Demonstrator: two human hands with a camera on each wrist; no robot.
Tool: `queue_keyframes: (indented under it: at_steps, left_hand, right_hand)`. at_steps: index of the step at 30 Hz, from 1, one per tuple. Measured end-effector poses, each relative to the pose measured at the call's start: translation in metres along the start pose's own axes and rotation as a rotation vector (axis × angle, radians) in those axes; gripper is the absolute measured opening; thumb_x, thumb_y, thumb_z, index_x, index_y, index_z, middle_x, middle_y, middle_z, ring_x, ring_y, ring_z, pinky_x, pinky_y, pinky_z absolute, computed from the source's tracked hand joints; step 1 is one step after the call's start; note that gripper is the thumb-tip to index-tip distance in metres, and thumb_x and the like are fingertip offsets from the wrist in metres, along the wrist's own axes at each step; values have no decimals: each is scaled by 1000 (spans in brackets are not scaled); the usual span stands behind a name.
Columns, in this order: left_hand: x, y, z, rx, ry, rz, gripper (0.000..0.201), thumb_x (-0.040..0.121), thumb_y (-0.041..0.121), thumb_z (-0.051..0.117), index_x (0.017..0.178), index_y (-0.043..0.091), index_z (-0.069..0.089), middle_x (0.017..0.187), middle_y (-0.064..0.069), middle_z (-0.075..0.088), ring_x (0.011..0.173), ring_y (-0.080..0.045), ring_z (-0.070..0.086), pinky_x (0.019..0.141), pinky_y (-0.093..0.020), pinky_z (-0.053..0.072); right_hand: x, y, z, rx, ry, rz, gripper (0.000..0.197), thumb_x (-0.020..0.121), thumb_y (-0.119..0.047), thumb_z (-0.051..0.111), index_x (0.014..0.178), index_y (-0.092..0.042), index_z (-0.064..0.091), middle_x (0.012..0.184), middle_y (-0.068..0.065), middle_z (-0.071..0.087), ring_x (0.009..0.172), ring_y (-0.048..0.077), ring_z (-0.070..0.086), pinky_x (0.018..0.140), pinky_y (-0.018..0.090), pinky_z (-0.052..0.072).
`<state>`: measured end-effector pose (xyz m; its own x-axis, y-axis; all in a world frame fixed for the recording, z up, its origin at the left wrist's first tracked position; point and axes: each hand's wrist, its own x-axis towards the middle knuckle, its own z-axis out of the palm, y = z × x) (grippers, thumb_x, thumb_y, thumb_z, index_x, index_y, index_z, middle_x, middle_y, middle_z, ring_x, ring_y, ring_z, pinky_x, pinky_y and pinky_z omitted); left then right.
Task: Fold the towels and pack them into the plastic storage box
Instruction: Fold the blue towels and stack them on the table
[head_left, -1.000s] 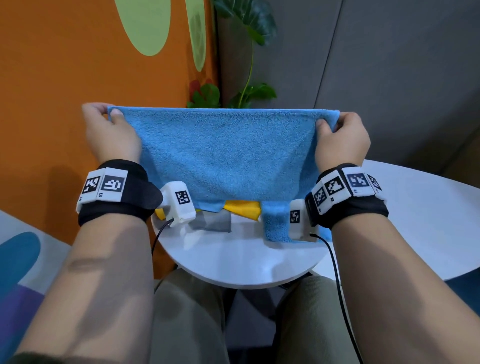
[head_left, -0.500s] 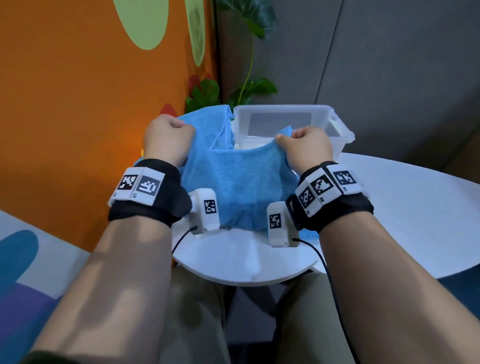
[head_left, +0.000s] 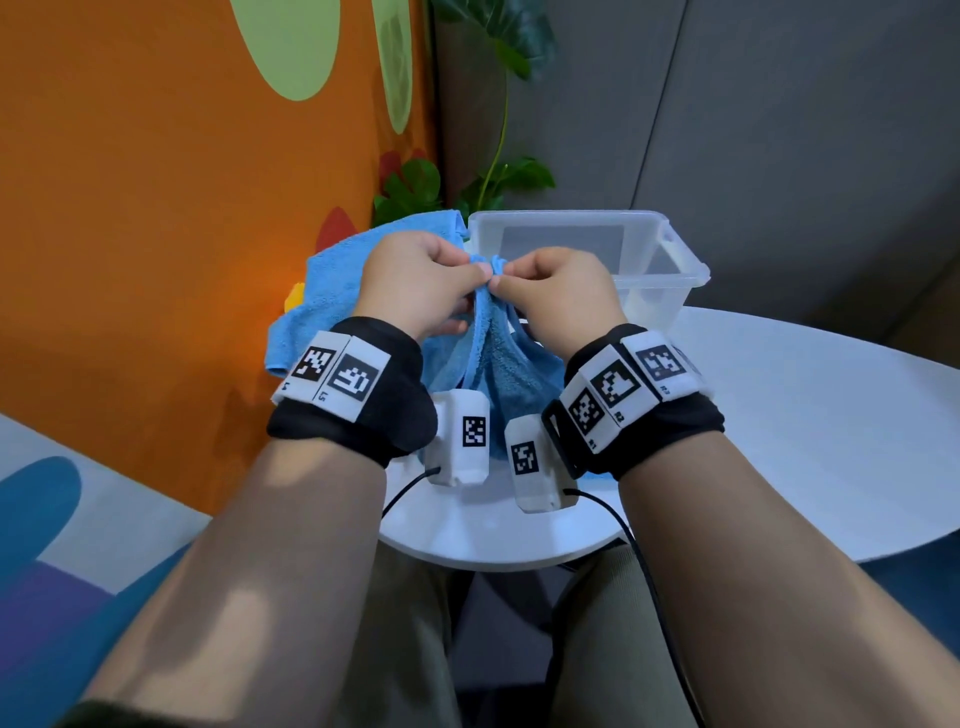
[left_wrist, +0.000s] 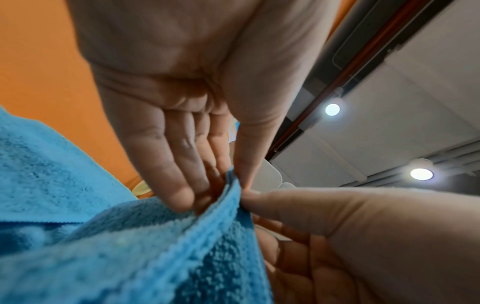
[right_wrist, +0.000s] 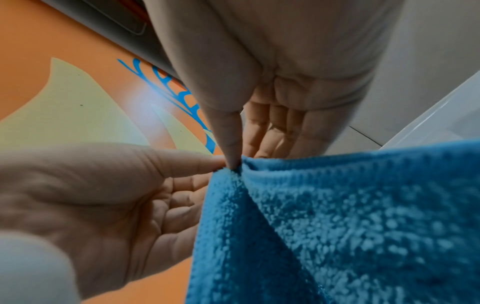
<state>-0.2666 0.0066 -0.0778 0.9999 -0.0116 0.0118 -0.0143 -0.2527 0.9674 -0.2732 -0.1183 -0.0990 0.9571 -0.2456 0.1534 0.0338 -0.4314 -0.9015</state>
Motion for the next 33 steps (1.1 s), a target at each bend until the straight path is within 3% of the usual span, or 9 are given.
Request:
queue_keyframes:
  at_steps: [5,9,13,16,19,21,26,29,33]
  left_hand:
    - [-1,1,-1,16,3,13,13,86,17,71,77,12,62,89,-19,70,73,-23,68,73,-41,61]
    - [0,3,-1,-17,-30,-3,16,94,16,59,79,12,63,77,-7,68,72,-18,71,73,-37,61]
    - [-1,5,0,38,-50,14,18,91,9,53,81,9,67,77,-8,67,68,-17,67,73,-36,59]
    - [-1,6,-1,92,-85,48,21,90,6,48,87,14,67,82,-4,72,77,-15,71,67,-26,53]
    - [3,2,-7,142,-90,127,20,88,1,56,87,18,67,91,-4,73,82,-14,71,55,-15,46]
    - [7,-2,-14,232,-49,200,22,81,1,65,84,23,66,93,-3,70,83,-16,66,61,-21,49]
    - [11,-6,-24,545,-145,213,58,77,13,76,124,34,49,119,2,45,96,-15,50,74,-27,40]
    - [15,-10,-28,707,-219,213,41,78,20,76,111,33,56,118,2,53,82,-17,55,66,-27,41]
    - [18,-17,-33,756,-267,129,14,85,22,70,95,22,60,87,4,61,80,-19,58,64,-27,44]
  right_hand:
    - [-2,-1,-1,-47,16,-56,12,84,-28,68,88,-18,74,74,-9,65,72,10,60,80,39,55]
    - [0,-1,-4,-88,7,-84,14,86,-29,65,84,-18,74,73,-11,64,69,9,58,74,31,52]
    - [0,3,0,-135,36,-106,25,78,-36,73,92,-17,68,83,-6,65,79,11,60,74,26,48]
    - [0,5,0,-221,56,-146,22,80,-25,70,100,-16,65,91,-6,64,87,12,60,81,26,48]
    - [1,3,-5,-225,47,-201,19,84,-13,63,102,-19,67,97,-6,67,91,12,61,88,30,50]
    - [1,1,-9,-200,15,-233,20,84,-11,62,99,-22,68,95,-10,67,88,9,62,88,28,50]
    - [1,-6,-21,-127,-114,-340,26,81,-7,62,82,-32,64,86,-11,69,87,11,65,89,37,51]
    - [1,-11,-32,-96,-125,-372,28,83,-6,61,80,-34,63,81,-16,66,84,6,65,88,34,52]
    - [3,-11,-40,-64,-8,-363,25,85,-6,59,84,-31,63,81,-18,64,79,2,61,79,24,52]
